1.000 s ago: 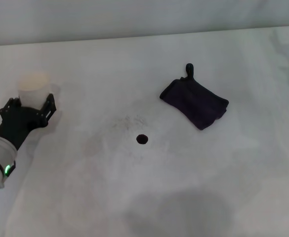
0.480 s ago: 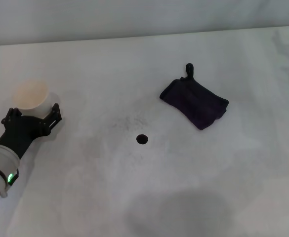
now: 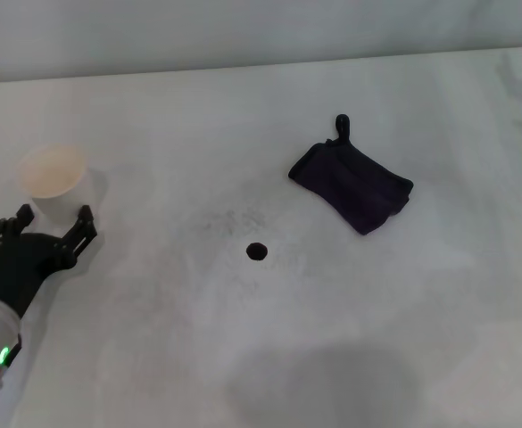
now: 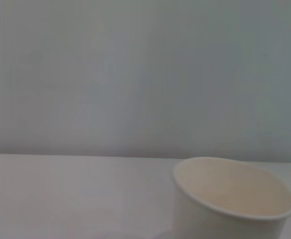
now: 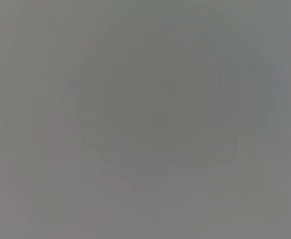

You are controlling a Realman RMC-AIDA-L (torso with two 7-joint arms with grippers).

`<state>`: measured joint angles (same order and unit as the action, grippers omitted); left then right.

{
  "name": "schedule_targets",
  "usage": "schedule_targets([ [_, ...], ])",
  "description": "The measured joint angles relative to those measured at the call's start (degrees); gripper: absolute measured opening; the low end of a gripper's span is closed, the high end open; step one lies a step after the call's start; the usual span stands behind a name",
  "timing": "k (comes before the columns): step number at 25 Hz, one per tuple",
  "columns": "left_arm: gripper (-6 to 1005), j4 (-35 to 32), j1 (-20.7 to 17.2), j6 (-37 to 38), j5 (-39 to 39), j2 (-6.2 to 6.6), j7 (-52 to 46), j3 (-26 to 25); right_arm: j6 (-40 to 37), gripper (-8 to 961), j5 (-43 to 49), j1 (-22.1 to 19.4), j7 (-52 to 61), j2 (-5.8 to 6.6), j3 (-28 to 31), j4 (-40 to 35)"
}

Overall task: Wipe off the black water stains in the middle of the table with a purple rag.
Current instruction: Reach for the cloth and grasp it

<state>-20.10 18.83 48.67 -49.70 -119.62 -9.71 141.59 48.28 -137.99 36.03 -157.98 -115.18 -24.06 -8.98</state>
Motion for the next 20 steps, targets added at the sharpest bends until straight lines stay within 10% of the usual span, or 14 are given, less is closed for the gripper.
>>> schedule_targets([
  [20,895,1.2,-9.96,30.57,-0.73,0.43,-4.4,5.51,-0.34,870,0.07,1.21,0.02,-0.21,-0.54,-0.28],
])
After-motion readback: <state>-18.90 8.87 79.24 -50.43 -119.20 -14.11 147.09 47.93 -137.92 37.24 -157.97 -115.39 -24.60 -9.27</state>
